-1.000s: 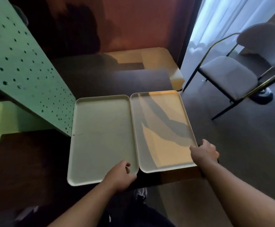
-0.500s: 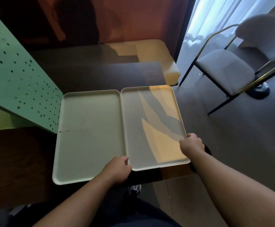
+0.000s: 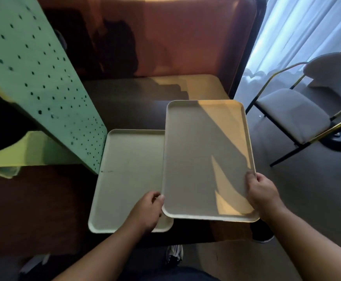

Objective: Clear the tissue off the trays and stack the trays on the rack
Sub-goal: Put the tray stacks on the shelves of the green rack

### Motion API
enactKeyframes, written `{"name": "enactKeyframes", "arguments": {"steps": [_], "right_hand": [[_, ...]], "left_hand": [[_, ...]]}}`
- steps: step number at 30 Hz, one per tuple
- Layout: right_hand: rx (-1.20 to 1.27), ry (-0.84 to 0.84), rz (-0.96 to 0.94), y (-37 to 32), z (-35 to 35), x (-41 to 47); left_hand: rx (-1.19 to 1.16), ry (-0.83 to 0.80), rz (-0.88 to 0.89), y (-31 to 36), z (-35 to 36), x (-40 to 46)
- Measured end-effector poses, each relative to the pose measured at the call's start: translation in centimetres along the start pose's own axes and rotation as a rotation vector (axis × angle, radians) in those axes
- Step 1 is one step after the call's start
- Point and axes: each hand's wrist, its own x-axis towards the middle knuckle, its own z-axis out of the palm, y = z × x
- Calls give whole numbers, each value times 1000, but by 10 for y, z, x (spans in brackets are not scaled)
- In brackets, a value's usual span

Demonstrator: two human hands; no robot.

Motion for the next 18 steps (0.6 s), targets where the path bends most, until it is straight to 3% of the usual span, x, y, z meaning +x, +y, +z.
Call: {"name": "enactKeyframes", "arguments": {"steps": [3,9,18], "right_hand": [[2,0,8,-3,35,-4],[-80,-79,49,-3,141,-36],[-370,-31,2,4,209,-67]], "left_hand": [[-33,110,57,-7,-26,-7],[162,291,-101,-65,-91,-8],[320,209,-131,-127,-135,4]]}}
